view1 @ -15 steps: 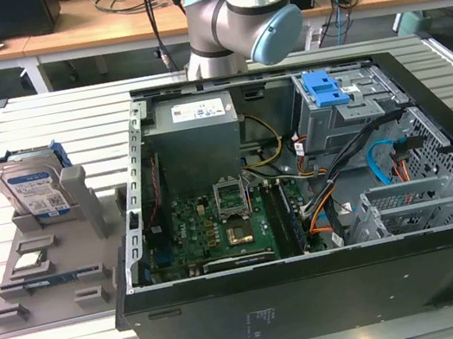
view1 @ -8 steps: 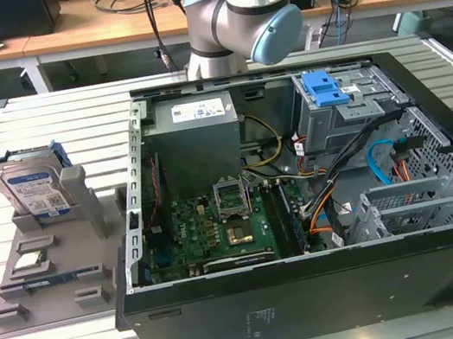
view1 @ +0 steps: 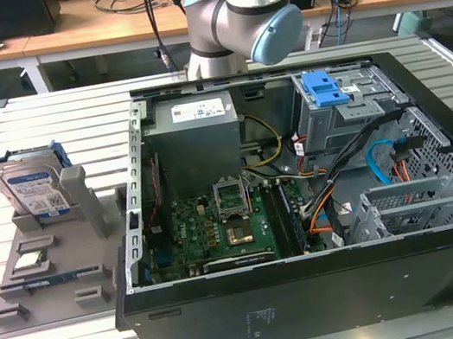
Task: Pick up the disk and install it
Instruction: 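Pick up the disk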
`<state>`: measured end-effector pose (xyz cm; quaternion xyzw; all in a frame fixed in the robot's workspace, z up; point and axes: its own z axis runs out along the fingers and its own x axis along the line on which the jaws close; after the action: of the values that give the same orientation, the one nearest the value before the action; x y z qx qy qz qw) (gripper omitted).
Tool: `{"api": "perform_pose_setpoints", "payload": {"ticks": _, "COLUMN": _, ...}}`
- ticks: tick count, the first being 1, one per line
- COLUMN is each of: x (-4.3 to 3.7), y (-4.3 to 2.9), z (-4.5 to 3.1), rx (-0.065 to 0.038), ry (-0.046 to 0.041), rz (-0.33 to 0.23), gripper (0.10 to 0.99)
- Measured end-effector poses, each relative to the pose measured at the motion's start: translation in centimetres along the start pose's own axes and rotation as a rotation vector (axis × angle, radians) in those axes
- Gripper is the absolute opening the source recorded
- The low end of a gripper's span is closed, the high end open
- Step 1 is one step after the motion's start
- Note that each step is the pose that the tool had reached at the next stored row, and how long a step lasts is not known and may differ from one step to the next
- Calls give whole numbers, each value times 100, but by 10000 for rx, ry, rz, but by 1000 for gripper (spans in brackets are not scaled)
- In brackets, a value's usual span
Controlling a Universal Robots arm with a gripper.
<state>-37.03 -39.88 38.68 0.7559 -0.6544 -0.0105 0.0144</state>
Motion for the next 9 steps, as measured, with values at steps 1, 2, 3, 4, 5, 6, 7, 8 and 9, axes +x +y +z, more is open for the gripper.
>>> {"api": "perform_pose_setpoints", "payload": {"ticks": 1, "x": 0, "y": 0, "z": 0, "rx": 0, "ry": 0, "rz": 19, "gripper": 106}}
{"api": "perform_pose_setpoints", "payload": {"ticks": 2, "x": 0, "y": 0, "z": 0, "rx": -1, "ry": -1, "rz": 92, "gripper": 106}}
{"api": "perform_pose_setpoints", "payload": {"ticks": 3, "x": 0, "y": 0, "z": 0, "rx": -2, "ry": -5, "rz": 210, "gripper": 106}}
{"api": "perform_pose_setpoints", "payload": {"ticks": 4, "x": -1, "y": 0, "z": 1, "rx": -1, "ry": -11, "rz": 365, "gripper": 106}}
{"api": "perform_pose_setpoints", "payload": {"ticks": 5, "x": -1, "y": 0, "z": 1, "rx": -2, "ry": -16, "rz": 529, "gripper": 106}}
{"api": "perform_pose_setpoints", "payload": {"ticks": 6, "x": 0, "y": 0, "z": 2, "rx": -2, "ry": -26, "rz": 789, "gripper": 106}}
{"api": "perform_pose_setpoints", "payload": {"ticks": 7, "x": 0, "y": 0, "z": 2, "rx": -4, "ry": -35, "rz": 1059, "gripper": 106}}
{"api": "perform_pose_setpoints", "payload": {"ticks": 8, "x": 0, "y": 0, "z": 4, "rx": -4, "ry": -48, "rz": 1409, "gripper": 106}}
{"api": "perform_pose_setpoints", "payload": {"ticks": 9, "x": 0, "y": 0, "z": 5, "rx": -5, "ry": -56, "rz": 1632, "gripper": 106}}
